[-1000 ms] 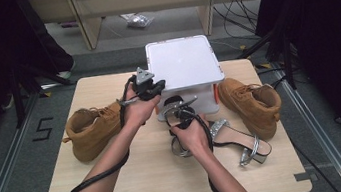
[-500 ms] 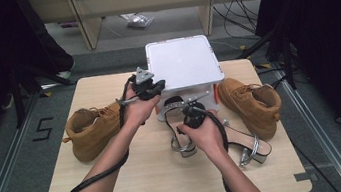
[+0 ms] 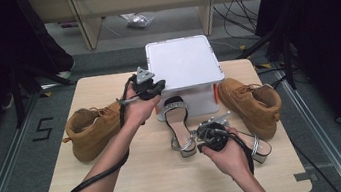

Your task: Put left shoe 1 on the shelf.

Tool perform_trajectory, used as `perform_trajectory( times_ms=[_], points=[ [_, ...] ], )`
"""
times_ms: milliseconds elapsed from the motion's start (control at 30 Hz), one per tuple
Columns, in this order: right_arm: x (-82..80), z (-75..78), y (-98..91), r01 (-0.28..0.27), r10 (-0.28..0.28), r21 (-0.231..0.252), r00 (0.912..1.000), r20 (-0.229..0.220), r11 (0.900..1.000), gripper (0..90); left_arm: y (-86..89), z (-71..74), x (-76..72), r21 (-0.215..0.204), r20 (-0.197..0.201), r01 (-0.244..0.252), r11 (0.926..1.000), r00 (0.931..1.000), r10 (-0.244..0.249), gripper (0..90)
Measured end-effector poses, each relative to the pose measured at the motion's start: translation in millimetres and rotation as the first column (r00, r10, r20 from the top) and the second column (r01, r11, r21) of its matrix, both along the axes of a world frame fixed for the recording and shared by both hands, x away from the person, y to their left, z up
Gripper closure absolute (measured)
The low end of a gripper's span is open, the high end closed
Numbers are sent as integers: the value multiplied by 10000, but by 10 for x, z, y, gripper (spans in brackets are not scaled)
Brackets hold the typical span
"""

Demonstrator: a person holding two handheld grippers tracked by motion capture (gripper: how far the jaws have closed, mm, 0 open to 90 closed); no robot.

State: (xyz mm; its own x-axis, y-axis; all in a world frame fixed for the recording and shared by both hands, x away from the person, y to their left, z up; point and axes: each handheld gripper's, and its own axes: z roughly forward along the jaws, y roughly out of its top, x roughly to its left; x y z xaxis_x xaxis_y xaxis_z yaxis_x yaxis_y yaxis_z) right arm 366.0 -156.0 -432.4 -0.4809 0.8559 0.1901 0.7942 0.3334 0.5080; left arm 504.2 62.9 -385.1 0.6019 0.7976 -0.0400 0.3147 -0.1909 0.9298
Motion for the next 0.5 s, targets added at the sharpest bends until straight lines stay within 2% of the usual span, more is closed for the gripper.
perform_trajectory(
  times_ms=[33, 67, 100, 133, 200, 267, 300, 367, 500],
  points=[
    [-28, -41, 30, 108, -108, 5, 9996, -245, 9999, 900, 2, -1, -1, 0, -5, 1, 10000, 10000, -1, 898],
    [-28, -41, 30, 108, -108, 5, 9996, -245, 9999, 900, 2, -1, -1, 0, -5, 1, 10000, 10000, -1, 898],
    [-54, -135, 74, -121, 119, -68, 9997, -232, 9999, 900, 4, -3, -1, -25, -7, -16, 10000, 10000, 15, 898],
    [-57, -166, 87, -207, 205, -113, 9996, -176, 9997, 900, 8, -3, 1, -41, -21, -12, 10000, 10000, 12, 898],
    [-65, -225, 129, -196, 188, -217, 9992, -364, 9996, 900, 9, -3, 1, -51, -35, -9, 10000, 10000, 9, 897],
    [-52, -287, 161, -365, 360, -297, 9992, -161, 9989, 900, 6, 1, 4, -30, -45, 6, 10000, 10000, -7, 898],
    [-56, -301, 185, -168, 161, -233, 9993, -333, 9996, 900, 5, 0, 4, -38, -44, 10, 10000, 10000, -10, 898],
    [-35, -344, 200, -264, 261, -231, 9996, -126, 9994, 900, 2, -2, 5, -57, -47, 8, 10000, 10000, -8, 898],
    [-18, -401, 260, -91, 90, -18, 9997, -222, 10000, 900, 3, -5, 2, -80, -41, -9, 10000, 10000, 8, 898]
  ],
)
